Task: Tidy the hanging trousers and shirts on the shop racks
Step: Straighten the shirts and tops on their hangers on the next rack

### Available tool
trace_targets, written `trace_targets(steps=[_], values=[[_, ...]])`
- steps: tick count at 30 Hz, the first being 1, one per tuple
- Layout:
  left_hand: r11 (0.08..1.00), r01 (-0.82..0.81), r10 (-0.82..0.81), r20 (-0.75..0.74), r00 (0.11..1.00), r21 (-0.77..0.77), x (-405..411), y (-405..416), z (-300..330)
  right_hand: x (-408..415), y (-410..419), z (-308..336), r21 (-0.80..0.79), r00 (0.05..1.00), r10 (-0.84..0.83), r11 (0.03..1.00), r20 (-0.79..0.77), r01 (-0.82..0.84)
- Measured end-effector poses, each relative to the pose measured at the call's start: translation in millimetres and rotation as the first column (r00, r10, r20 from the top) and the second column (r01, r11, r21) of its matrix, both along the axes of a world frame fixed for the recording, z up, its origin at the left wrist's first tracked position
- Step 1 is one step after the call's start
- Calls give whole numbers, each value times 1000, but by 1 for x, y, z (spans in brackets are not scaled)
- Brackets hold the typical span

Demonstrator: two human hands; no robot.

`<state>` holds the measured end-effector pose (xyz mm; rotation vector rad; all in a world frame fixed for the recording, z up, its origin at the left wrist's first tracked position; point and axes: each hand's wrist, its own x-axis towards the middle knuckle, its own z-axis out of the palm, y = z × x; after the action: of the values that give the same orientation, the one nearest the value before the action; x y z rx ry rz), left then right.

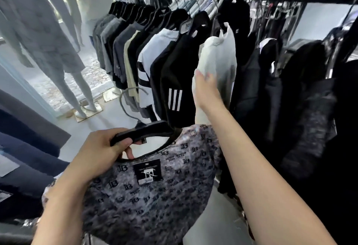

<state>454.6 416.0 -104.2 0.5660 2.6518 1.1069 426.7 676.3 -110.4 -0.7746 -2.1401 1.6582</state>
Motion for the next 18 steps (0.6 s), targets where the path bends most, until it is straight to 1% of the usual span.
trace_targets(steps=[2,4,5,7,10,13,16,18], values=[[1000,6,-6,-22,1000,-14,-4,17,4,-25,1,9,-146,984,175,975,42,-167],[999,27,-28,-37,999,-31,-9,35,7,-40,3,13,-248,941,337,915,36,-318],[999,32,-34,-50,998,-32,-12,44,8,-40,4,15,-269,924,382,893,25,-362],[1000,26,-26,-78,997,-2,-20,63,12,-32,7,28,-243,901,431,879,40,-410],[999,-3,7,-108,994,34,-36,90,18,-28,22,40,-200,889,451,880,75,-430],[998,-22,32,-156,987,60,-54,116,25,-20,37,54,-155,913,403,908,71,-389],[997,-23,39,-217,975,77,-71,143,39,-16,51,65,-26,932,355,935,70,-354],[996,-3,27,-261,965,93,-81,162,50,-14,62,72,46,962,262,963,73,-266]])
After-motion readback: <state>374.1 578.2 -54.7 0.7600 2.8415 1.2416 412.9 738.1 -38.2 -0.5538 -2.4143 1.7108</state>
